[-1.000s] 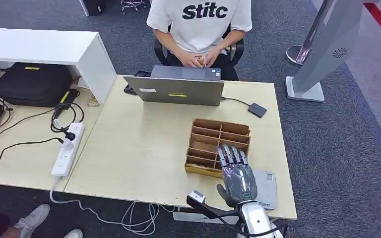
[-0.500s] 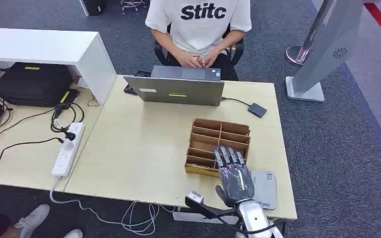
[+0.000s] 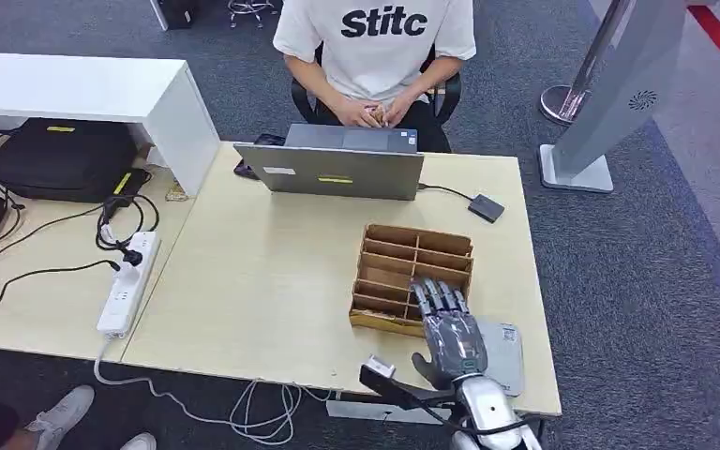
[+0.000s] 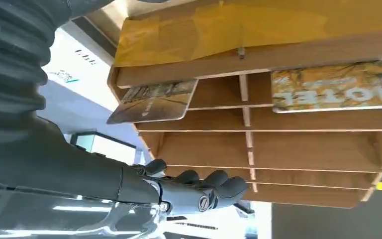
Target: Pass the card to the sensor for recognition and then transmit it.
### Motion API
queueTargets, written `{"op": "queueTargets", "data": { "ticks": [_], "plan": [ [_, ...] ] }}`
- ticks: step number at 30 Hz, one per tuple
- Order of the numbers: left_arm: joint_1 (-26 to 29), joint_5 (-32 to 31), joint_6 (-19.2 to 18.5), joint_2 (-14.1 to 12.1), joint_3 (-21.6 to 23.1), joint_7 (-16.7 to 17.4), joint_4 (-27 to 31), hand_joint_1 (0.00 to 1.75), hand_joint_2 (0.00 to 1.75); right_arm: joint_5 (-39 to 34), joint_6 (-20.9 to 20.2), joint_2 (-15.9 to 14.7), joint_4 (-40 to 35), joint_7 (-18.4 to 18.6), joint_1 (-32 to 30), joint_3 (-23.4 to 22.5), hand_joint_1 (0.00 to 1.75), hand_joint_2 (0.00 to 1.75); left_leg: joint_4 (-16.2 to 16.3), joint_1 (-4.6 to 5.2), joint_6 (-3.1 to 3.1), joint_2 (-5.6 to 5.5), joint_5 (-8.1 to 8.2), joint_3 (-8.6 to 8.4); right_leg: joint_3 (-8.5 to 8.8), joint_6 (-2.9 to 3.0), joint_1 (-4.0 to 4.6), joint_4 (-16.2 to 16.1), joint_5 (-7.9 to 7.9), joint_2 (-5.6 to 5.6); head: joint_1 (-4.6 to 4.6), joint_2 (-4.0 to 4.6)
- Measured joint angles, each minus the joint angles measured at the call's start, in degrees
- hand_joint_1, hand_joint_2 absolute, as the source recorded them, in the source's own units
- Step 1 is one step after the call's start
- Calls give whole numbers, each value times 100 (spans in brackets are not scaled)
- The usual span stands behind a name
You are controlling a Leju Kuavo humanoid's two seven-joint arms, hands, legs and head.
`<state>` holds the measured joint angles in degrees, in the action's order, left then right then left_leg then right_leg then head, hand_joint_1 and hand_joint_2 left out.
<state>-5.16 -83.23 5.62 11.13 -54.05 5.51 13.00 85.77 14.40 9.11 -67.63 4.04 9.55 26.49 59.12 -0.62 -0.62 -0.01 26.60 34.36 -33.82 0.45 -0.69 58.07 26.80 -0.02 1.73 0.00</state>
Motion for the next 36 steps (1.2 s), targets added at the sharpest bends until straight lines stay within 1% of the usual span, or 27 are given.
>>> {"op": "queueTargets", "data": {
  "ticks": [11,20,31,33,34,35,36],
  "plan": [
    [0,-11,2,0,-42,11,0,0,175,44,-7,4,-50,7,-8,-164,0,175,0,0,0,0,0,-1,0,0,0,0,0,0,0,0],
    [1,-26,13,0,-92,35,0,0,175,140,-19,11,-205,-7,-85,-398,0,175,0,0,0,0,0,0,0,0,0,0,0,0,0,0],
    [0,-85,15,0,-129,37,0,0,175,304,-111,76,-304,-30,-130,-435,0,175,0,0,0,1,0,-1,0,0,0,0,0,0,0,0],
    [0,-92,15,0,-131,37,0,0,175,306,-111,92,-302,-52,-131,-435,136,175,0,0,0,1,0,-1,0,0,0,0,0,0,0,0],
    [0,-103,15,0,-131,37,0,0,175,308,-111,98,-299,-57,-131,-435,154,175,0,0,0,0,0,0,0,0,0,0,0,0,0,0],
    [0,-105,15,0,-133,37,0,0,175,308,-111,103,-295,-68,-131,-435,166,175,0,0,0,0,0,0,0,0,0,0,0,0,0,0],
    [0,-114,15,0,-133,35,0,0,175,308,-111,107,-295,-77,-131,-435,169,175,0,0,0,0,0,0,0,0,0,0,0,0,0,0]
  ]
}}
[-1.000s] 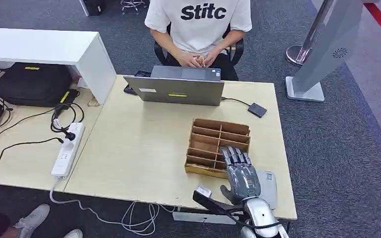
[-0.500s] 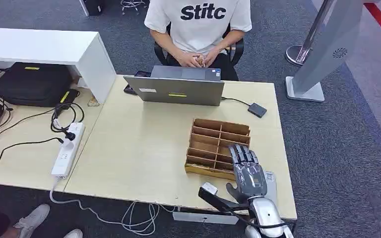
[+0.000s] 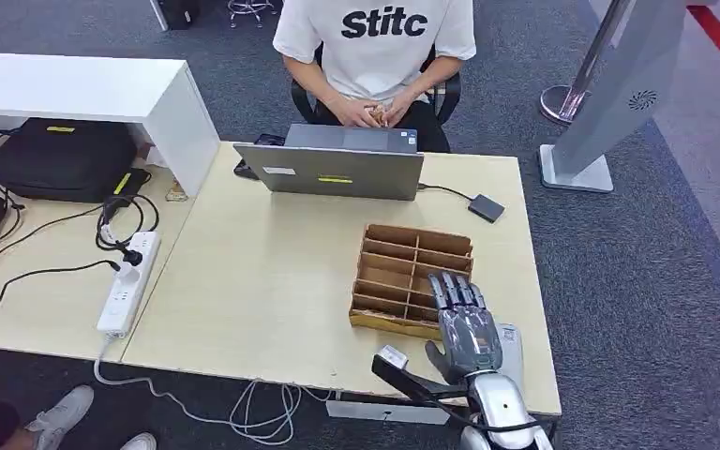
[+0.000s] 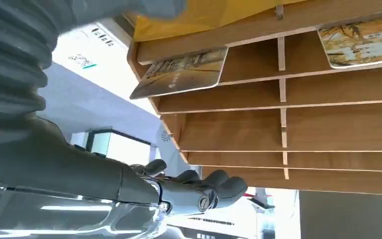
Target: Pass the card to the sensor for recognition and then transmit it.
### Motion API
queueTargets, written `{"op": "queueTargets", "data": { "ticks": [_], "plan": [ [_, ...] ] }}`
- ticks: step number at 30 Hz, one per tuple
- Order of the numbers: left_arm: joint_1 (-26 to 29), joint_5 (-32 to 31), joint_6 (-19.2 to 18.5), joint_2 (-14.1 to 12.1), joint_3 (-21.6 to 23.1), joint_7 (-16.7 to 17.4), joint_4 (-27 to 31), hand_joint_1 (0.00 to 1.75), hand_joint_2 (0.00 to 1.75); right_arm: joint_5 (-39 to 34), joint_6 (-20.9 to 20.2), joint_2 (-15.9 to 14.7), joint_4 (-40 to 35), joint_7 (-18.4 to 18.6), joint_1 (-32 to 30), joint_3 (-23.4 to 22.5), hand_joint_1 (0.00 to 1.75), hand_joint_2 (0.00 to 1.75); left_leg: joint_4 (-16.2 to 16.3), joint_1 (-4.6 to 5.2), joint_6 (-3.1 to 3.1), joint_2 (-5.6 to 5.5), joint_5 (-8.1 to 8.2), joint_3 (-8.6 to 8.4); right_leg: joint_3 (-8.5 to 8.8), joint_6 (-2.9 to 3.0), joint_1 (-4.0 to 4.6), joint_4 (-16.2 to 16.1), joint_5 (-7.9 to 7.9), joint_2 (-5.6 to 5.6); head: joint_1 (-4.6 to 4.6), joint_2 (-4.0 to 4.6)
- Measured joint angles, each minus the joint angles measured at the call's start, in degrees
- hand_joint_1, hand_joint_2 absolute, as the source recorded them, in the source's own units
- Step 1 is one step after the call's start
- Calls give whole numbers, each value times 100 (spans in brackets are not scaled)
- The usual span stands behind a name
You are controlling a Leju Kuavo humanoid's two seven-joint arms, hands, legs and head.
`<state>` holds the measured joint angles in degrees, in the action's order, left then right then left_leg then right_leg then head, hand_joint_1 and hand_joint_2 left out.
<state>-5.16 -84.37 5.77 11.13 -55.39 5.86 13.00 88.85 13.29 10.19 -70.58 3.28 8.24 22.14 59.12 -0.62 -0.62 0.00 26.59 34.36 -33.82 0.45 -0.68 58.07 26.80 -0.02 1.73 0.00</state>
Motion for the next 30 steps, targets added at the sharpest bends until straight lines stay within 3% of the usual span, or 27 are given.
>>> {"op": "queueTargets", "data": {
  "ticks": [19,30],
  "plan": [
    [0,-55,-7,0,-2,11,0,0,175,50,52,74,216,-92,23,37,175,175,0,0,0,0,0,0,0,0,0,0,0,0,0,0],
    [0,-188,-42,0,-4,20,0,0,175,120,708,72,-383,-87,-76,147,175,175,0,0,0,1,0,0,-1,0,0,0,0,0,-2,0]
  ]
}}
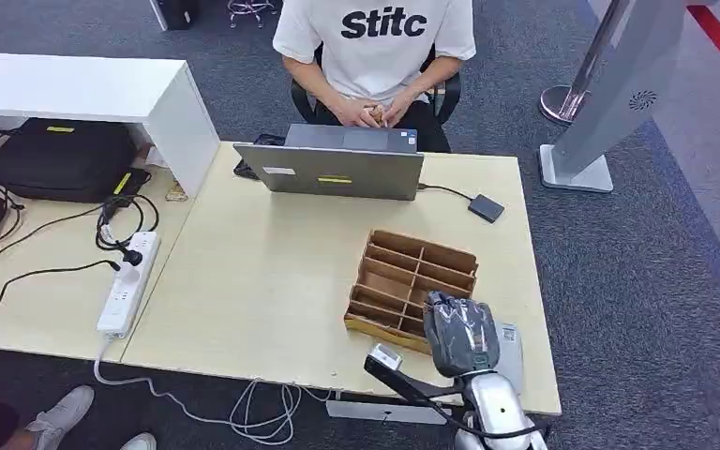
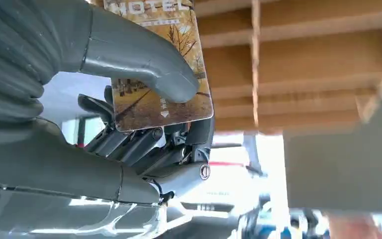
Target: Pass the card to the sensor for recognition and then transmit it.
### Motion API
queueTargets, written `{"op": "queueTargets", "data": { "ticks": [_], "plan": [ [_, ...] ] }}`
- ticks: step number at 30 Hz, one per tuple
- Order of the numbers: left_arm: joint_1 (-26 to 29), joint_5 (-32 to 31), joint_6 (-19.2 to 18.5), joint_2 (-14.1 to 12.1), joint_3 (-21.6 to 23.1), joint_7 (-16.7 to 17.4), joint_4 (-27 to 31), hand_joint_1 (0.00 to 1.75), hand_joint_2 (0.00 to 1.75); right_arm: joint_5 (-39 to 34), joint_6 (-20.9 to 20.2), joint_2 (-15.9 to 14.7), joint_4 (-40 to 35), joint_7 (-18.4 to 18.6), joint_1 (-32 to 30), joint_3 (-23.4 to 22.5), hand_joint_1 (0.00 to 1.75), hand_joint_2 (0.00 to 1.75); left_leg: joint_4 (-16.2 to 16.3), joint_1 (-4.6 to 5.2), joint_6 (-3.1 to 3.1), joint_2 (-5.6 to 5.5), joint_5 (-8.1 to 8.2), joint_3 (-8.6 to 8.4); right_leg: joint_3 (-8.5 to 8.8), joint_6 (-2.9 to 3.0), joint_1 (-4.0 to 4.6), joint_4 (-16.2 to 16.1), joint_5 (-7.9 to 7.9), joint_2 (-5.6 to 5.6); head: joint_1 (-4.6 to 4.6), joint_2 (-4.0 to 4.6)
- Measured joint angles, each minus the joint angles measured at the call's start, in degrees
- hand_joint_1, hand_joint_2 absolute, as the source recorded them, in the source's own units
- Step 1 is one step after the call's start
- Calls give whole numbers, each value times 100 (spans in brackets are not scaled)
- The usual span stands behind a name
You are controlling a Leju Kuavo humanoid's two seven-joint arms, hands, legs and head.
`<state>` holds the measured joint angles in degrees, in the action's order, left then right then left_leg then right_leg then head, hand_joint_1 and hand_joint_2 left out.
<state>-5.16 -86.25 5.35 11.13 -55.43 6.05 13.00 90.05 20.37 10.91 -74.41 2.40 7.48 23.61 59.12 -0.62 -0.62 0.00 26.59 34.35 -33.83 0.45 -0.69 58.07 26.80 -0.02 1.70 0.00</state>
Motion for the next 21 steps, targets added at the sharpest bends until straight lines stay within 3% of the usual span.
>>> {"op": "queueTargets", "data": {
  "ticks": [6,13,21],
  "plan": [
    [-1,-96,-13,0,0,46,0,0,175,-204,89,0,-1001,-140,-31,81,175,175,0,0,0,0,0,0,0,0,0,0,0,0,0,0],
    [-41,-153,-107,11,2,105,0,0,175,-1049,-709,107,-1711,-350,450,293,175,175,0,0,-2,2,-2,0,0,2,0,1,-2,2,2,0],
    [-171,-162,-265,48,383,171,0,0,175,-1335,-1614,645,-1256,-137,1764,323,175,175,0,-1,-6,2,-9,-1,0,6,0,6,-7,2,2,0]
  ]
}}
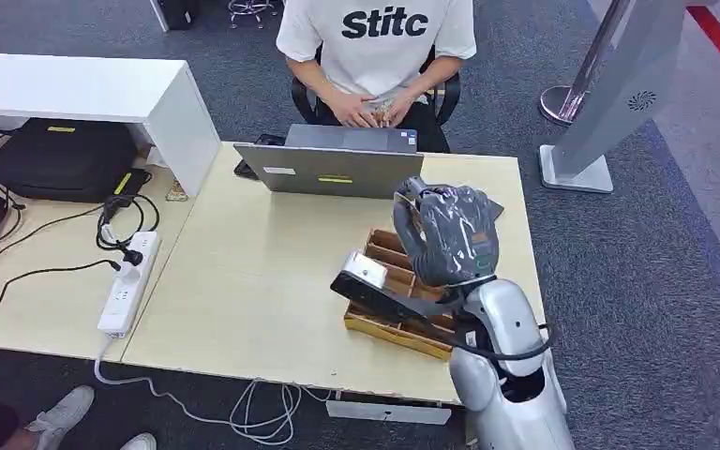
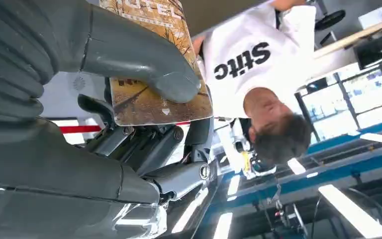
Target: Pass the card to the sensor for recognition and then transmit it.
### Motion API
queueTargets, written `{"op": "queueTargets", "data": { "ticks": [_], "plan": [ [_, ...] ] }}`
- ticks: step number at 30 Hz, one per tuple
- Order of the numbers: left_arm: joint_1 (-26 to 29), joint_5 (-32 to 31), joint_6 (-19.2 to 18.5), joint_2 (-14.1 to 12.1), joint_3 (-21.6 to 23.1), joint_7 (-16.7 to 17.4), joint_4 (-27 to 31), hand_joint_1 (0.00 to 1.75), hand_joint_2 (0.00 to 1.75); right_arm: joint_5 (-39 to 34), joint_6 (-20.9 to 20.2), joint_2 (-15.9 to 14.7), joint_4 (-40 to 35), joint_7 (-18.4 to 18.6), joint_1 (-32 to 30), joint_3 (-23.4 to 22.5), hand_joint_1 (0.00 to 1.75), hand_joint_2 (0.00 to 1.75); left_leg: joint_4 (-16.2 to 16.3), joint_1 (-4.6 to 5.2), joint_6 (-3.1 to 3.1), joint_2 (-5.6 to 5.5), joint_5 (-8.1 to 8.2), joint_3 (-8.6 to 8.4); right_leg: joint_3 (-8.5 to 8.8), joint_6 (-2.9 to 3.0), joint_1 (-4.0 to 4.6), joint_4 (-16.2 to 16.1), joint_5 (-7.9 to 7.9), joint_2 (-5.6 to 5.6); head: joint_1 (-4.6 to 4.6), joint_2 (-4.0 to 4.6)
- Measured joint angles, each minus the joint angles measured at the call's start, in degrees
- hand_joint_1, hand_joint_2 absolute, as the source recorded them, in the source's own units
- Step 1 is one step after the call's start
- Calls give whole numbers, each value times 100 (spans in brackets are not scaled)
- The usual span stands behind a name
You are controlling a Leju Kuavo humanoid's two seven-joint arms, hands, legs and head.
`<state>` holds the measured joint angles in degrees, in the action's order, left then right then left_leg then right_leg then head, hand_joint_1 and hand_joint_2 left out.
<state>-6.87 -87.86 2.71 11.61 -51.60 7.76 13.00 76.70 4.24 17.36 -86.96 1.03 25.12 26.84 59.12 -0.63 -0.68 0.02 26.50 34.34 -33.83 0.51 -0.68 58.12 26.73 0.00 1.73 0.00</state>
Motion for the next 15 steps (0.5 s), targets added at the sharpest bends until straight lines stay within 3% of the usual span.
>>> {"op": "queueTargets", "data": {
  "ticks": [7,15],
  "plan": [
    [-113,0,-190,39,605,96,0,0,175,-677,-236,218,1436,1000,1342,-44,175,175,1,1,5,-2,-7,1,0,-1,-1,0,-2,-1,0,0],
    [-157,0,-247,92,1031,103,0,0,175,-761,-98,244,2887,1210,2033,-59,175,175,3,1,5,-3,-5,2,-2,-1,-1,0,-1,-2,0,0]
  ]
}}
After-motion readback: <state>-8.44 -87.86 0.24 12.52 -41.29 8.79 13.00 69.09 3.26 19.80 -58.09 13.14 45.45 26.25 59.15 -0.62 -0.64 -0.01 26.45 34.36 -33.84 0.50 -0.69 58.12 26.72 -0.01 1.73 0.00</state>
